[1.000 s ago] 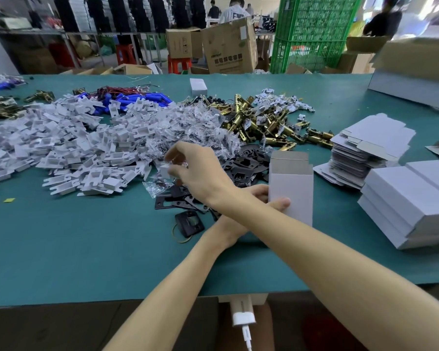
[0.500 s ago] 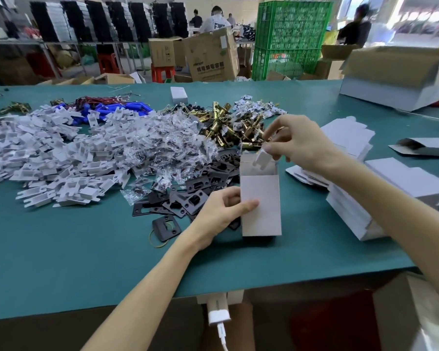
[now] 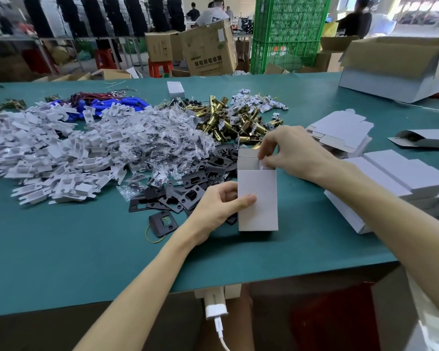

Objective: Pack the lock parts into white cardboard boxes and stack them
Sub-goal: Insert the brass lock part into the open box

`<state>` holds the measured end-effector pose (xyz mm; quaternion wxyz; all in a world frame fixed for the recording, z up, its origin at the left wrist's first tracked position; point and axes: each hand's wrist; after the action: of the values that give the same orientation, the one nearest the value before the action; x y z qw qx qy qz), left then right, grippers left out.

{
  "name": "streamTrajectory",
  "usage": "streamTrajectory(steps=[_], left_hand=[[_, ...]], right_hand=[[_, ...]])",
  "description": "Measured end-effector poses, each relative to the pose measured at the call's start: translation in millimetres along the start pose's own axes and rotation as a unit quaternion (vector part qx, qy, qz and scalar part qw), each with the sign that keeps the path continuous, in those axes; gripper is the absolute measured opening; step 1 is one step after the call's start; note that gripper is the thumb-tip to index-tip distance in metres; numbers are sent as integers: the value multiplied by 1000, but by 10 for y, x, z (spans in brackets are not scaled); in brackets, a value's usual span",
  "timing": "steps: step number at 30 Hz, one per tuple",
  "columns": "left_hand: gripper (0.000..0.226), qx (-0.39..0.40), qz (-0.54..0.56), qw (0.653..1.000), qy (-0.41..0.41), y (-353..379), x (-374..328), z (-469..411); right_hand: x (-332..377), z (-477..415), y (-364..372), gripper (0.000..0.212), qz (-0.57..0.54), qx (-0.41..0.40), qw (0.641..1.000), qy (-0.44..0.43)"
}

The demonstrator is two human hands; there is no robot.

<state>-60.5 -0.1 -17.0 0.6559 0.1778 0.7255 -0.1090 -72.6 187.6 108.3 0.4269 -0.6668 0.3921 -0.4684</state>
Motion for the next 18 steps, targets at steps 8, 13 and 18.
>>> streamTrajectory(steps=[8, 13, 18], left_hand=[[23, 1, -29, 1000, -11, -2, -1, 5], [22, -11, -114, 993, 16, -51, 20, 62], [32, 34, -95, 995, 7, -149, 107, 133]], right_hand=[[599, 40, 163, 19, 44, -97, 992, -73], [1104, -36, 616, 8, 67, -43, 985, -155], [1468, -229, 1012, 8, 85, 45, 980, -175]])
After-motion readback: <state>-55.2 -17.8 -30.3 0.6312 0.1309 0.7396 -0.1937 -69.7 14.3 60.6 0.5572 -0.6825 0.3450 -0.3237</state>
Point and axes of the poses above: each hand's wrist, its own z-axis away from the middle knuckle, its own y-axis out of the palm, x = y × z, and after that the axes turned 2 degrees about y, right-handed
